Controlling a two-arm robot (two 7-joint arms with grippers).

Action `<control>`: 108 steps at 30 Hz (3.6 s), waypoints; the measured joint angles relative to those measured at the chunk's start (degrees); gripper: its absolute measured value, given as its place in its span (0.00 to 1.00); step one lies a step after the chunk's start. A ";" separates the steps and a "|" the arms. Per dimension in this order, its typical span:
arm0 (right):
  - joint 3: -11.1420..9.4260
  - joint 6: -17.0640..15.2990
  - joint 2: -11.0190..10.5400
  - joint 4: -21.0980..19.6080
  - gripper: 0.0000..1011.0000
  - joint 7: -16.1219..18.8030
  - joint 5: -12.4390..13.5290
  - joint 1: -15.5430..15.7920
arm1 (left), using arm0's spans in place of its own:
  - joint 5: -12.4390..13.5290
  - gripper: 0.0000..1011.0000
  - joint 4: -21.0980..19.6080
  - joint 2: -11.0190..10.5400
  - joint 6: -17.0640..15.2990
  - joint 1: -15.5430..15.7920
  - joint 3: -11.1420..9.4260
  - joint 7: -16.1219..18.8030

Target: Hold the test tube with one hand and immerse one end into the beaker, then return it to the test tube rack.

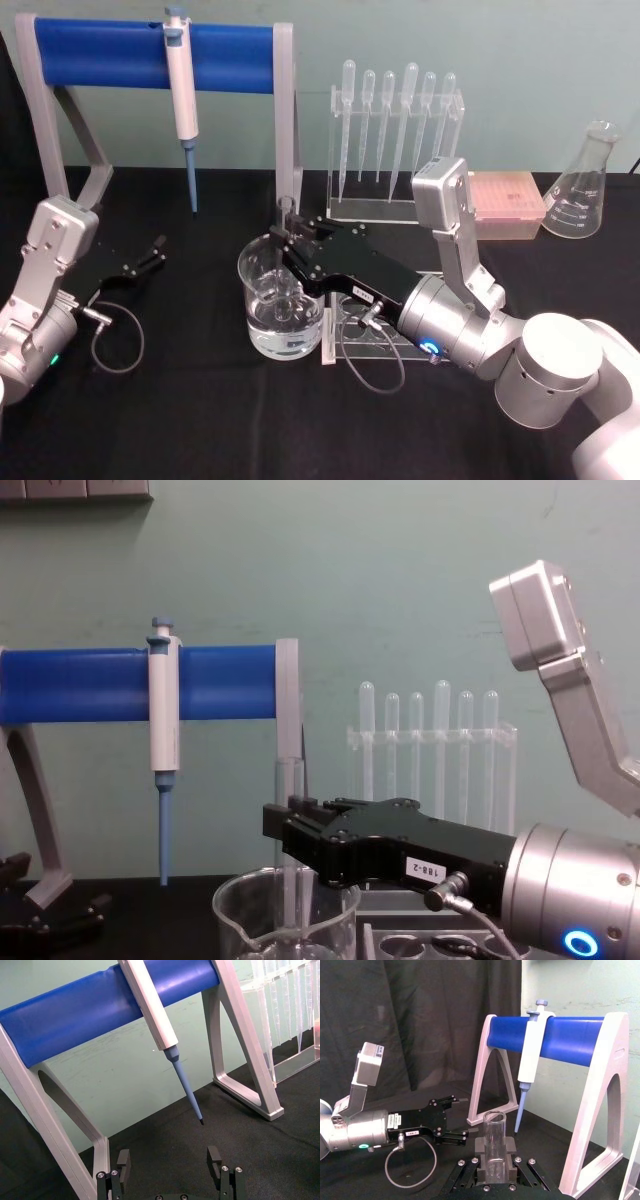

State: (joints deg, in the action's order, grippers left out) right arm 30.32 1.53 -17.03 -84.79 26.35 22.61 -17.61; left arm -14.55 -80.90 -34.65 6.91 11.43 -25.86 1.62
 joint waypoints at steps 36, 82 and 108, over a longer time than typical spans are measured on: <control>0.00 0.00 0.00 0.00 0.22 0.00 0.00 0.00 | 0.00 0.99 0.00 0.00 0.00 0.00 0.00 0.00; 0.00 0.00 0.00 0.00 0.22 0.00 0.00 0.00 | 0.00 0.99 0.00 0.00 0.00 0.00 0.00 0.00; 0.00 0.00 0.00 0.00 0.22 0.00 0.00 0.00 | 0.00 0.99 0.00 0.00 0.00 0.00 0.00 0.00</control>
State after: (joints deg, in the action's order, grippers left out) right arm 30.31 1.53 -17.02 -84.79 26.35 22.61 -17.62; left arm -14.55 -80.90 -34.65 6.91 11.43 -25.86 1.62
